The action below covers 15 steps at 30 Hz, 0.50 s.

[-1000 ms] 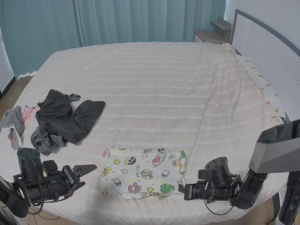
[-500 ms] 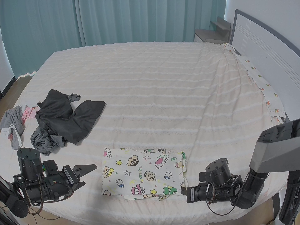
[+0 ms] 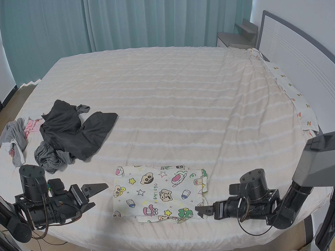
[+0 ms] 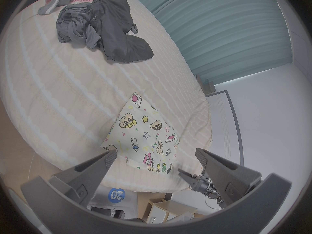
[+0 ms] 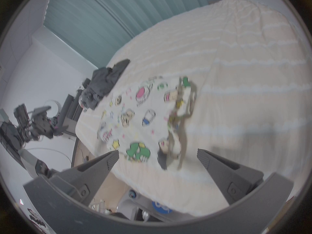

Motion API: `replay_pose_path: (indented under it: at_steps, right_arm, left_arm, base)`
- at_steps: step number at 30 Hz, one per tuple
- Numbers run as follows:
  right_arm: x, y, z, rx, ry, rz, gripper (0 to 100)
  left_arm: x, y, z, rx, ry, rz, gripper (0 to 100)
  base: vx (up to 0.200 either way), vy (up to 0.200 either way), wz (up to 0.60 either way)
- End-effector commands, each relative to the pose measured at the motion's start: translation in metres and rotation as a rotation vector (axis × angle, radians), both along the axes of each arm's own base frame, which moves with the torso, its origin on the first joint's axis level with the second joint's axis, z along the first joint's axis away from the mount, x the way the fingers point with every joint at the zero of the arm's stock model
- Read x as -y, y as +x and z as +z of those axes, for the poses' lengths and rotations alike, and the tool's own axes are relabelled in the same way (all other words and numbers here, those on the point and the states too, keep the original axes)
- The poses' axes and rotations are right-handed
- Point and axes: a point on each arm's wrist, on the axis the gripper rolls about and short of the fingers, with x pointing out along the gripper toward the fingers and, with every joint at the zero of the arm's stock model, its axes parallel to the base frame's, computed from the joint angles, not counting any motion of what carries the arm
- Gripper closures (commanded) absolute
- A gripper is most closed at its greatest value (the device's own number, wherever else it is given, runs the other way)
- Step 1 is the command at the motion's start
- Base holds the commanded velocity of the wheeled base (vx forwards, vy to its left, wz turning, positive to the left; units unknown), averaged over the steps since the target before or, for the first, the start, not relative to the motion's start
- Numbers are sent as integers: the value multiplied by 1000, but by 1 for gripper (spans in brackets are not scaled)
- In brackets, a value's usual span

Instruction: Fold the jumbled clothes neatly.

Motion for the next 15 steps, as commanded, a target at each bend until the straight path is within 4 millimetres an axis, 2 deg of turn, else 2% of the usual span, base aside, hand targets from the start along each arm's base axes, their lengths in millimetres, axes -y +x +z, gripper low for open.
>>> replay_pose_path:
  at_steps: [1,3,9,10,11,12,15]
  right_arm:
    - [1,29,37,141,103,-60,0]
    - [-2,55,48,188,152,-97,0]
    - [-18,90,46,125,230,-160,0]
    - [-20,96,38,102,219,-164,0]
    - [-20,96,38,102,219,-164,0]
    - [-23,103,21,64,193,-171,0]
    - [-26,108,5,39,175,-173,0]
  left_arm:
    - [0,0,0,0,0,0,0]
    - [0,0,0,0,0,-1,0]
    - [0,0,-1,-4,0,-1,0]
    - [0,0,-1,-3,1,0,0]
    - [0,0,-1,-3,1,0,0]
    - [0,0,-1,-6,1,-1,0]
    - [0,0,-1,-8,1,-1,0]
  base:
    - [0,0,0]
    - [0,0,0]
    - [0,0,0]
    - [0,0,0]
    - [0,0,0]
    - [0,0,0]
    - [0,0,0]
